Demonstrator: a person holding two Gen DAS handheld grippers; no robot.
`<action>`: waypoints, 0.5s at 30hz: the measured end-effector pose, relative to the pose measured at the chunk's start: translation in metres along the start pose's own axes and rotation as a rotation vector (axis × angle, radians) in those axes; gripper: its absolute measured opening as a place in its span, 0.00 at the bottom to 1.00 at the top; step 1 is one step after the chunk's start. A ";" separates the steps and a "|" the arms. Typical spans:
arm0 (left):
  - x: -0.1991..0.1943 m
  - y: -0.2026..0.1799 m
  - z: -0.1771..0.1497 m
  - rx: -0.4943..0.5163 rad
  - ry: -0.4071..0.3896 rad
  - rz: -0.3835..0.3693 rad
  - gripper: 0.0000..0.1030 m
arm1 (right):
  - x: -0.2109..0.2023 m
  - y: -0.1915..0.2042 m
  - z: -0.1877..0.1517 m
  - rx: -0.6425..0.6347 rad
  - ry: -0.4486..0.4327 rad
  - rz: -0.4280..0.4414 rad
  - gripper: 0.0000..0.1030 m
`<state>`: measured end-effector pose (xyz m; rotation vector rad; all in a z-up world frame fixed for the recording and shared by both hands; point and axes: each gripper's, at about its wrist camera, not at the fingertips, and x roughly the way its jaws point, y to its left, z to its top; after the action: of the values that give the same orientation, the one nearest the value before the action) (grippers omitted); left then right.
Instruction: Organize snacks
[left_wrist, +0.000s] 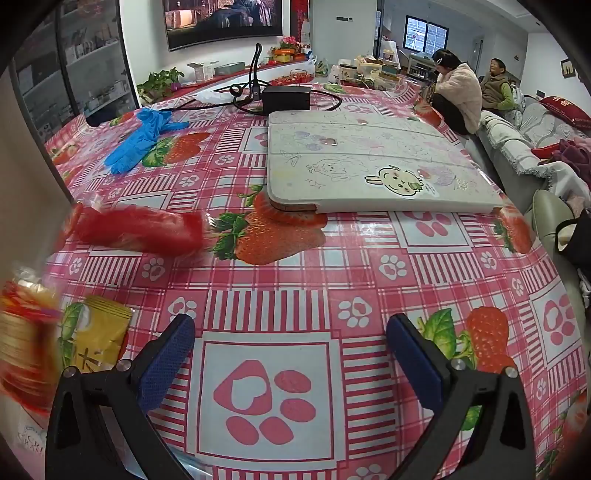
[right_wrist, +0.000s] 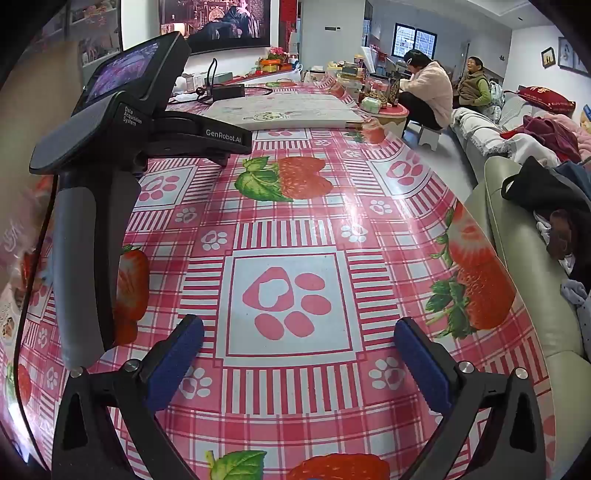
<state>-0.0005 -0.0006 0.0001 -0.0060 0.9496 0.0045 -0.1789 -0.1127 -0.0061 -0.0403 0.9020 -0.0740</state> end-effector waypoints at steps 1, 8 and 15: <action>0.000 -0.001 0.000 0.000 0.000 0.000 1.00 | 0.000 0.000 0.000 0.000 -0.001 0.000 1.00; 0.000 0.000 0.000 -0.001 0.001 -0.001 1.00 | 0.000 0.000 0.000 0.000 0.000 0.000 1.00; 0.000 0.000 0.000 -0.001 0.001 -0.001 1.00 | 0.000 0.000 0.000 0.000 0.000 0.000 1.00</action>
<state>-0.0002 -0.0005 0.0002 -0.0072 0.9508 0.0039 -0.1789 -0.1126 -0.0059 -0.0406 0.9022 -0.0742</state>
